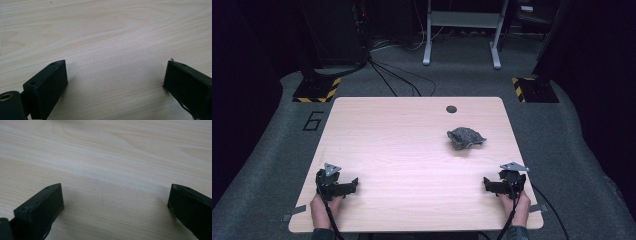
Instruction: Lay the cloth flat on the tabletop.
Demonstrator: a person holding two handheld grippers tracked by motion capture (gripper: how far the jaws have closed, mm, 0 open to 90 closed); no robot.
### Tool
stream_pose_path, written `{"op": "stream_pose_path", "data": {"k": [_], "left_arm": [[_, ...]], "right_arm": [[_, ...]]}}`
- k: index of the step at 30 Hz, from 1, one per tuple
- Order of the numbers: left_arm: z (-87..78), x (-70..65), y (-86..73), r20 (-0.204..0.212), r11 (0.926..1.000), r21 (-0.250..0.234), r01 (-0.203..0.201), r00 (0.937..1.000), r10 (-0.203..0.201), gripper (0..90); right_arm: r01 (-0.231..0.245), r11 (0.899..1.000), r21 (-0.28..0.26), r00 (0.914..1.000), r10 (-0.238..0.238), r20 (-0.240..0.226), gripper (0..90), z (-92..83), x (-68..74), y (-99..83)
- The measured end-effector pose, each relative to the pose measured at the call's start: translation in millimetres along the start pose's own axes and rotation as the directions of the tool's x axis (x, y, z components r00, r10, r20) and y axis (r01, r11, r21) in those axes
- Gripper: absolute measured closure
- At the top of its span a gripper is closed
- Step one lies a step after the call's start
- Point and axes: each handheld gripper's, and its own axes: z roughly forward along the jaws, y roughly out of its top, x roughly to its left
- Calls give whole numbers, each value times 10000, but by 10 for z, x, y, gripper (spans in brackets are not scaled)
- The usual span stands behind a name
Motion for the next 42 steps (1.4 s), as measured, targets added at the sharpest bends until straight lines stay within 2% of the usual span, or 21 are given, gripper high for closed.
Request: {"op": "stream_pose_path", "data": {"k": [6,9,14,15,16,18,20,22,24,29,33,37,42], "left_arm": [[-3,0,-3,9,10000,11,-4,10000,4,50],[-3,0,-3,12,10000,12,-2,10000,2,50],[-3,0,-3,10,10000,12,0,10000,0,50],[-3,0,-2,11,10000,12,0,10000,0,50],[-3,0,-2,12,10000,12,-1,10000,1,50],[-3,0,-2,12,10000,14,-1,10000,1,50],[-3,0,-2,13,10000,11,-3,10000,3,50],[-3,1,-2,13,10000,14,-12,10000,12,50],[-6,2,-1,22,10000,53,-15,10000,15,50],[-6,2,-2,18,10000,46,-18,10000,18,50],[-6,1,-2,17,10000,46,-16,10000,16,50],[-11,7,0,28,9999,117,-104,9999,104,50],[-5,1,-2,14,10000,22,-24,10000,24,50]], "right_arm": [[-54,10000,-53,10000,54,-37,0,2,6,1],[155,9999,63,9998,-154,-115,0,10,-12,18],[17,9992,394,9998,-10,-174,30,17,-13,76],[169,9994,317,9995,-160,-280,37,15,-29,82],[42,9996,264,9996,-35,-263,33,13,-30,86],[-316,9994,-121,9981,309,-531,46,-13,-44,110],[-280,9995,-141,9978,271,-597,41,-24,-45,163],[-366,9990,-237,9957,344,-861,40,-32,-28,265],[-263,9991,-344,9947,227,-1001,38,-27,1,396],[129,9991,-399,9921,-178,-1240,31,28,81,701],[589,9975,-402,9874,-642,-1449,35,148,162,1012],[556,9982,-238,9811,-591,-1843,38,313,200,1275],[464,9989,-41,9783,-463,-2020,45,487,233,1476]]}}
